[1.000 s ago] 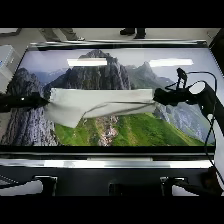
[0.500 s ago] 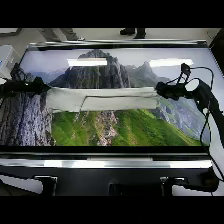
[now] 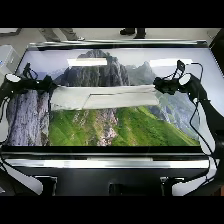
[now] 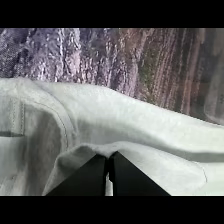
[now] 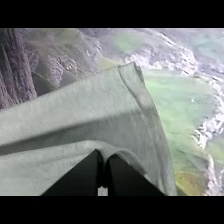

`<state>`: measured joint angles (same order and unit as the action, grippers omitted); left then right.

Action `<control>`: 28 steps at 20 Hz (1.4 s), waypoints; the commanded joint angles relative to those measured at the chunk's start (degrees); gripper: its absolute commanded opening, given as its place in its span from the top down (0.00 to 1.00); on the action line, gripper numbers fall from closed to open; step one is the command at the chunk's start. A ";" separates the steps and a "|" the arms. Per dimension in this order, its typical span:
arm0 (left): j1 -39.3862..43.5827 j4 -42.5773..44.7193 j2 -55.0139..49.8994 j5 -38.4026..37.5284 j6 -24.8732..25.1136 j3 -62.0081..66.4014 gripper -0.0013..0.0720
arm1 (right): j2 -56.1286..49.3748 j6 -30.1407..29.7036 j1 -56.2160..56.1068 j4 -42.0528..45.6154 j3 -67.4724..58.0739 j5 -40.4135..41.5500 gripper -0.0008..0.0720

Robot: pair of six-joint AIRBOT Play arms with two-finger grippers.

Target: Fold the clothes and pants, and hang the long-sleeved shirts on hangers.

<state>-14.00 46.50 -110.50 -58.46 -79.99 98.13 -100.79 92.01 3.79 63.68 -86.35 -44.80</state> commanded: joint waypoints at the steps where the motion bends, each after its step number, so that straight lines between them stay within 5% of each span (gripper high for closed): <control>1: 0.63 0.00 -3.69 0.09 -0.22 0.98 0.96 | -4.17 -0.07 -0.07 -0.22 -0.79 0.70 0.84; 3: 0.57 0.00 -4.52 0.09 -0.20 1.01 0.83 | -4.98 0.35 -0.04 -0.22 -0.79 1.70 0.58; 5: 0.26 0.02 -4.35 0.55 -0.15 1.03 0.46 | -4.37 1.95 0.57 -0.22 -0.85 1.84 0.38; 9: -1.25 0.90 -4.17 -6.03 -0.20 6.71 0.38 | -2.36 2.62 5.66 -4.81 -2.64 -6.84 0.28; 10: -1.40 2.45 -3.89 -8.83 -0.22 9.18 0.24 | -2.43 -0.02 7.43 -7.63 -2.93 -9.18 0.25; 15: -0.22 9.68 0.72 -16.79 -1.73 15.89 0.11 | -8.20 -10.47 12.98 -25.53 -2.93 -18.69 0.20; 16: -0.07 9.68 1.86 -17.22 -2.56 15.91 0.05 | -9.46 -11.56 12.90 -25.99 -2.93 -19.26 0.14; 22: 0.39 9.66 6.01 -21.81 -5.03 15.98 0.05 | -13.05 -12.85 12.66 -28.83 -2.93 -15.26 0.13; 28: 1.73 9.49 6.54 -23.19 -6.21 15.98 0.05 | -14.47 -12.72 9.55 -29.40 -2.93 -13.79 0.21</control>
<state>-12.95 55.92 -104.29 -80.75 -85.60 114.04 -114.61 79.40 15.20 33.80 -89.34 -59.70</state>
